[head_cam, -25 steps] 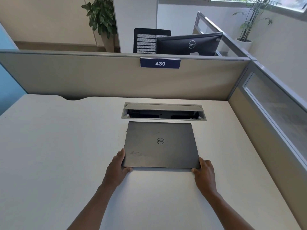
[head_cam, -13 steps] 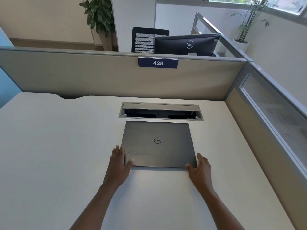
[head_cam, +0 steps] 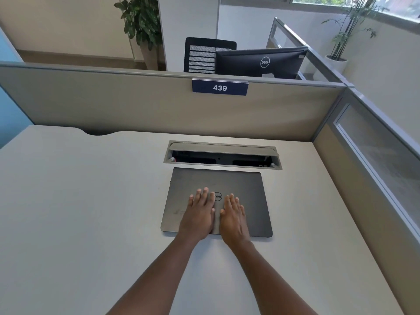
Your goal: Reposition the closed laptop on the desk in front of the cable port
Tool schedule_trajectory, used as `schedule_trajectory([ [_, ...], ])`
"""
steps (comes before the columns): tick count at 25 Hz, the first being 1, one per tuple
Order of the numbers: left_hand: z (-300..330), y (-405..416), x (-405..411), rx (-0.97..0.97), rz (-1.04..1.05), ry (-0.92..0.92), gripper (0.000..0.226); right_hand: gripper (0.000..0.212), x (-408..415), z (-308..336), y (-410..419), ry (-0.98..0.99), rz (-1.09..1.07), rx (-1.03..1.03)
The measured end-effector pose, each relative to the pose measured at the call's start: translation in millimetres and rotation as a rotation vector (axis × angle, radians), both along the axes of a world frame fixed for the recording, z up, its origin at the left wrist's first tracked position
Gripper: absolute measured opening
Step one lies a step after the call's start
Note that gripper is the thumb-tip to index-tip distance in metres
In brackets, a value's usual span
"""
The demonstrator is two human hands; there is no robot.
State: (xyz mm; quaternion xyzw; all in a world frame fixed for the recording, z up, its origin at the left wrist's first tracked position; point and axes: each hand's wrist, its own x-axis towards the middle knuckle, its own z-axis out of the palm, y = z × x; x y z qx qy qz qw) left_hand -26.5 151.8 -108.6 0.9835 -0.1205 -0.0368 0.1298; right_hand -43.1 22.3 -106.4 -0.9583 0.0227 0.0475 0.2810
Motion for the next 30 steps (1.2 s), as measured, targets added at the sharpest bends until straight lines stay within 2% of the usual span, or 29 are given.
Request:
schedule_trajectory([
  [4,-15,1,0,0.07,0.017,0.02,0.057,0.059,2,-16,5,-0.02,0.032,-0.069],
  [14,-25,2,-8,0.076,0.054,-0.048,0.058,0.062,-3,-26,8,-0.045,0.056,-0.228],
  [30,-29,0,-7,0.077,0.041,-0.057,0.06,0.063,-3,-27,10,-0.051,0.051,-0.25],
])
